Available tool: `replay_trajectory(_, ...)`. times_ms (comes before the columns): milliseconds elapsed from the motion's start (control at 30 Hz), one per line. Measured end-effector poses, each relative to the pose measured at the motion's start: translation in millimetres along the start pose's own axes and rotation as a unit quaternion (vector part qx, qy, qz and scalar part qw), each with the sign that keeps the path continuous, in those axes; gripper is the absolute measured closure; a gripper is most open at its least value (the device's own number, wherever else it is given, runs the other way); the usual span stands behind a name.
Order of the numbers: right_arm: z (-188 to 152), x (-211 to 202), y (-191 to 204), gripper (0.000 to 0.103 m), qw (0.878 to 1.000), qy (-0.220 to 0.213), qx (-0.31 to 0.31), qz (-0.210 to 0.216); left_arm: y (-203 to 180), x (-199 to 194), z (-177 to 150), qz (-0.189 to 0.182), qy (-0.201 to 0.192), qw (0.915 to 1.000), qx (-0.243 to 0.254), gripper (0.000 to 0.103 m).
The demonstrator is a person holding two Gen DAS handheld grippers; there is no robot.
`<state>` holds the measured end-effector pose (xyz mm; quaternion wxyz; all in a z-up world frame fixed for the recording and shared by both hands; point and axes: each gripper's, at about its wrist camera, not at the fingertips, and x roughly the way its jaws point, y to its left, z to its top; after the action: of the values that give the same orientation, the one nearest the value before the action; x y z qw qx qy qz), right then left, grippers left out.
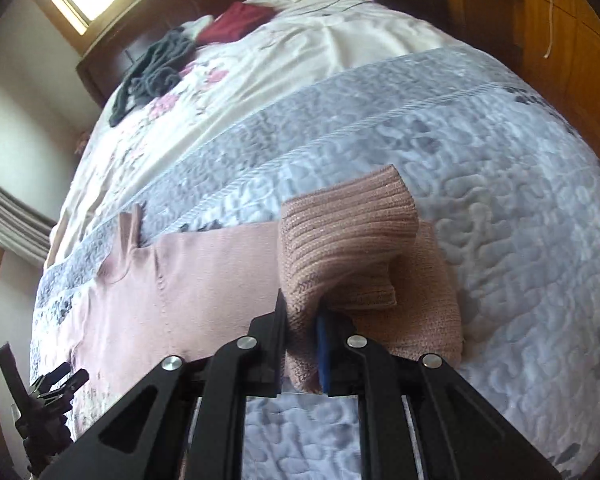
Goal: Fold small clothes
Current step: 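Fold the gripped sleeve across the sweater body with the right tool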
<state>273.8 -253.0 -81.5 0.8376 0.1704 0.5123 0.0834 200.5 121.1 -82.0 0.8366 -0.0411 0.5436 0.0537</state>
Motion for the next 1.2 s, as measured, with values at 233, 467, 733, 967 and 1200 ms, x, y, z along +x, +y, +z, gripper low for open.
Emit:
replay_trajectory(233, -16, 37, 89, 0.091, 0.996, 0.025, -0.060, 0.054, 16, 0, -5, -0.011, 0.006, 0.9999, -0.011, 0.003)
replay_trajectory(467, -39, 77, 151, 0.091, 0.990, 0.056, -0.115, 0.055, 32, -1, -1, -0.045, 0.012, 0.9979, -0.045, 0.003)
replay_trajectory(733, -67, 112, 159, 0.075, 0.983, 0.111, -0.132, 0.056, 33, 4, 8, -0.062, 0.024, 0.9961, -0.058, 0.003)
replay_trajectory(967, -83, 65, 135, 0.068, 0.982, 0.099, -0.142, 0.077, -4, 17, 19, -0.105, 0.046, 0.9923, -0.046, 0.004)
replay_trajectory(1200, -83, 17, 74, 0.064, 0.992, 0.063, -0.088, 0.061, -54, 60, 23, -0.127, 0.105, 0.9856, -0.038, 0.004)
